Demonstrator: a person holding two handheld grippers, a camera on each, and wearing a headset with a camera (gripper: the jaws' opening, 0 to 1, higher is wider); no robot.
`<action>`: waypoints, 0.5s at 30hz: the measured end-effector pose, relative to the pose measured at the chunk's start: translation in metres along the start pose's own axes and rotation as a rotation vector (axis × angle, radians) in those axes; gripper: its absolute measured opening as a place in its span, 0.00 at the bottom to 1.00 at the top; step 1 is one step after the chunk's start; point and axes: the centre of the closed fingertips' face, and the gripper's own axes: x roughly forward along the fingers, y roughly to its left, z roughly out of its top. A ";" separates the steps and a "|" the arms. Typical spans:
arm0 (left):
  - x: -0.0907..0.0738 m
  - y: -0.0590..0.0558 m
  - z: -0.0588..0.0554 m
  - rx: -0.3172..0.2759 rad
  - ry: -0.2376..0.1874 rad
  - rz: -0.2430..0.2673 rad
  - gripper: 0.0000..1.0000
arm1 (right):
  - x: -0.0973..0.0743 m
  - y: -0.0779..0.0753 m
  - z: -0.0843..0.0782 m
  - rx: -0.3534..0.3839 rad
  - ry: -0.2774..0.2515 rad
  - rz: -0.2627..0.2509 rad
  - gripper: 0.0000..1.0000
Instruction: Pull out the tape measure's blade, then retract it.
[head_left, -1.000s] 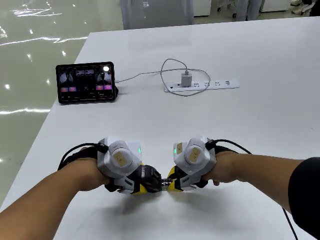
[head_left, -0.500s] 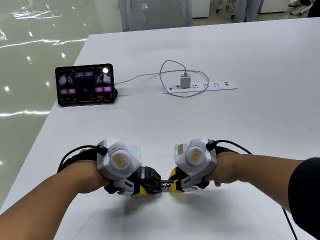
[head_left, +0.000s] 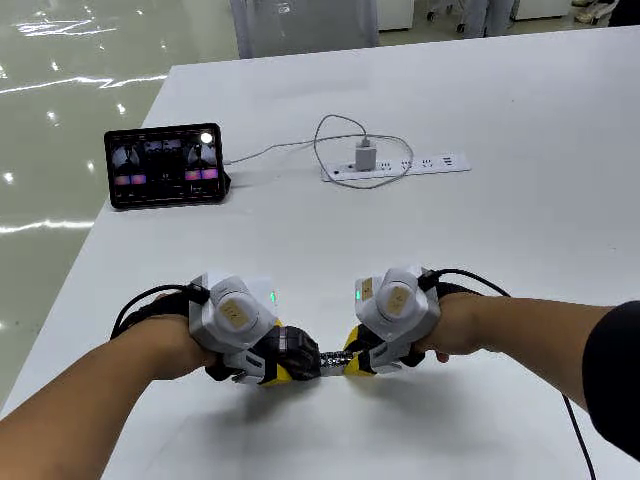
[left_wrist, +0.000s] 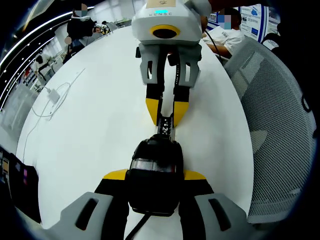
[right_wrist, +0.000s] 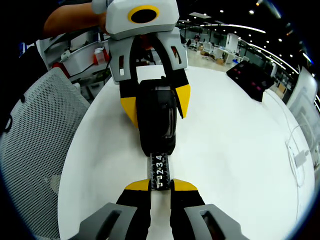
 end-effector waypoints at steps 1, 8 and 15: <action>0.000 0.000 0.000 -0.001 -0.001 0.001 0.33 | 0.000 0.000 0.000 0.000 0.000 0.000 0.10; 0.000 0.000 0.000 -0.004 -0.003 0.001 0.33 | -0.004 0.000 -0.004 0.005 0.004 0.000 0.10; -0.001 0.000 0.000 -0.005 -0.005 0.000 0.33 | -0.004 0.000 -0.005 0.008 0.007 -0.003 0.10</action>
